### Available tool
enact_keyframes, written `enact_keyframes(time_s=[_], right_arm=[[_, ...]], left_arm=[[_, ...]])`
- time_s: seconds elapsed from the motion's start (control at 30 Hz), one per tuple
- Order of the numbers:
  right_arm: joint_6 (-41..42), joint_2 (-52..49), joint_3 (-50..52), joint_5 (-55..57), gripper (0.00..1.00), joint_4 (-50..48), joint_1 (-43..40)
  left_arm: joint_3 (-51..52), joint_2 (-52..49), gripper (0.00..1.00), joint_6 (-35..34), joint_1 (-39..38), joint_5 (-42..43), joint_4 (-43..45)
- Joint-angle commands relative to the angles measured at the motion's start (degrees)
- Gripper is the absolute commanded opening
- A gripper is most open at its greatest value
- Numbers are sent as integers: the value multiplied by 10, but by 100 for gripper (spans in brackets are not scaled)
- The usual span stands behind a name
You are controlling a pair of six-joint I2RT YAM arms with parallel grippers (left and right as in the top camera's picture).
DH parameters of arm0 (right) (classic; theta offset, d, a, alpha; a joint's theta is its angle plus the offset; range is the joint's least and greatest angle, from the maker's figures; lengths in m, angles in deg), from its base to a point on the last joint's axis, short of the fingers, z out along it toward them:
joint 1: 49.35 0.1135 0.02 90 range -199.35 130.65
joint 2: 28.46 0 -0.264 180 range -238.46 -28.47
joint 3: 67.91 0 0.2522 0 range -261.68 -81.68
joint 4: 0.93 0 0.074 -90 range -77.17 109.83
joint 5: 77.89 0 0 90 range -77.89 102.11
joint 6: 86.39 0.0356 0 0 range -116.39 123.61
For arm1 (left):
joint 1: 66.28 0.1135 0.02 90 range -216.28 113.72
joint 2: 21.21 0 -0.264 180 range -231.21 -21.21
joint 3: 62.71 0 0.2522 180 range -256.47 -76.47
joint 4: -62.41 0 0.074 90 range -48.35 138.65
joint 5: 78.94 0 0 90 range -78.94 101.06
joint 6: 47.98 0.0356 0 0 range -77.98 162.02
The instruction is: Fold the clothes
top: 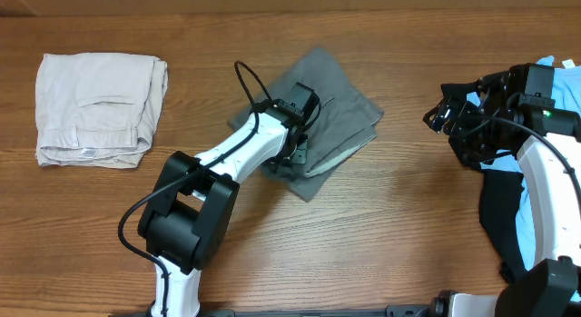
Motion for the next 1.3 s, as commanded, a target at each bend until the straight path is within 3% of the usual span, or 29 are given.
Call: enact_keyframes(time_s=[0.0, 0.17, 0.43, 0.57, 0.6, 0.67, 0.87, 1.27], right_arm=[[0, 1, -4, 2, 100, -3, 0], [0, 1, -4, 2, 100, -3, 0], [0, 1, -4, 2, 100, -3, 0], [0, 1, -4, 2, 100, -3, 0], [0, 1, -4, 2, 100, -3, 0], [0, 1, -4, 2, 100, -3, 0], [0, 1, -4, 2, 100, -3, 0], [0, 1, -4, 2, 100, -3, 0]], left_arm=[[17, -21, 4, 47, 9, -167, 15], [16, -34, 4, 47, 47, -250, 16], [-63, 24, 5, 40, 94, -215, -39], [-121, 76, 23, 40, 94, -112, -74], [-137, 96, 34, 37, 94, -52, -90], [-142, 108, 51, 6, 94, -10, -114], [-109, 104, 100, -56, 94, 31, -172], [74, 103, 100, -196, 117, 54, -13]])
